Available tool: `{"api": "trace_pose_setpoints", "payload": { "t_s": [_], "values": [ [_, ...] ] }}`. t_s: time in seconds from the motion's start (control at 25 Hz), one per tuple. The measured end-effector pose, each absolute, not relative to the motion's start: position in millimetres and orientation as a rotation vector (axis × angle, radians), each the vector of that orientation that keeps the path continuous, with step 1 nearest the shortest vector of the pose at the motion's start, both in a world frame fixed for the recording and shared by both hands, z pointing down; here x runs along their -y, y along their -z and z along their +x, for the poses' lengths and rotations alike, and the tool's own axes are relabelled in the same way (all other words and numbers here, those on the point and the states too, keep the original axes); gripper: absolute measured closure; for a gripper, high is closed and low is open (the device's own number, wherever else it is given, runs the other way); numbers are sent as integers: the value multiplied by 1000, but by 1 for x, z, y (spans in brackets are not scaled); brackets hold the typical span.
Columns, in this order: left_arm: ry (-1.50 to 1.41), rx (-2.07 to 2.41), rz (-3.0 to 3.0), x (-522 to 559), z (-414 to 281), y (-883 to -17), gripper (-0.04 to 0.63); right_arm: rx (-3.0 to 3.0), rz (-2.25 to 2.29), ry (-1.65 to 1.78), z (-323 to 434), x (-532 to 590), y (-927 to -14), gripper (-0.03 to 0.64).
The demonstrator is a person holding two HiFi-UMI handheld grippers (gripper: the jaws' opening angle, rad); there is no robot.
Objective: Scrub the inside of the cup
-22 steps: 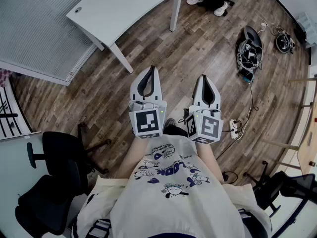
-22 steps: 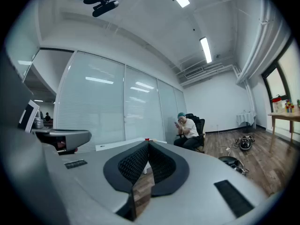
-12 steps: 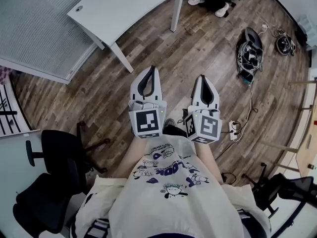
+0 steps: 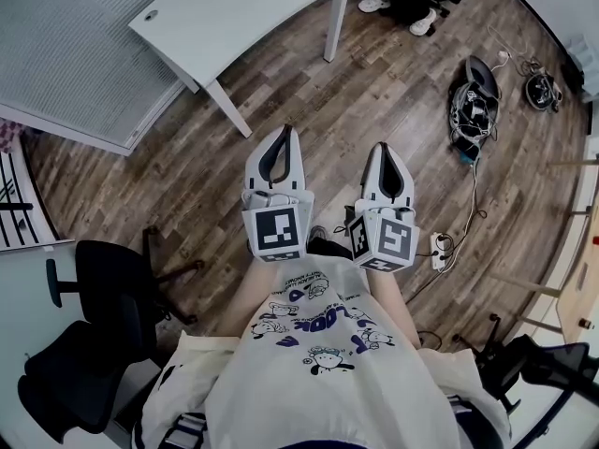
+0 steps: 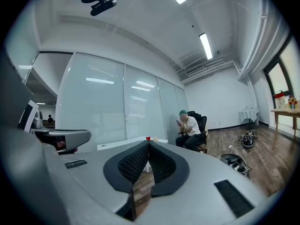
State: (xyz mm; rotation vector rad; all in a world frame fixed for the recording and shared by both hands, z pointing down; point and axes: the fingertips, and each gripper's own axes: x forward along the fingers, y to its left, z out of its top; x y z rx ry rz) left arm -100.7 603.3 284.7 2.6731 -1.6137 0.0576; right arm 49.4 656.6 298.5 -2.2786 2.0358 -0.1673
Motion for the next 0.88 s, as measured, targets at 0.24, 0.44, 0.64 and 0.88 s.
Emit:
{"api": "trace_pose_setpoints", "payload": {
  "t_s": [0.24,0.44,0.64,0.88],
  "values": [
    [-60,1646,2638,-608,-89,-289,566,-2051,-2256,173,67,-659,-300,615],
    [-70,1660,2617,-615,-84,-290,565,-2064,-2242,218,75,-660,-308,615],
    [-104,1682,2597,-613,-89,-296,565,-2080,-2221,243,72,-658,-313,615],
    [-115,1678,2574,-600,-92,-305,566,-2088,-2233,262,70,-647,-321,615]
  ]
}}
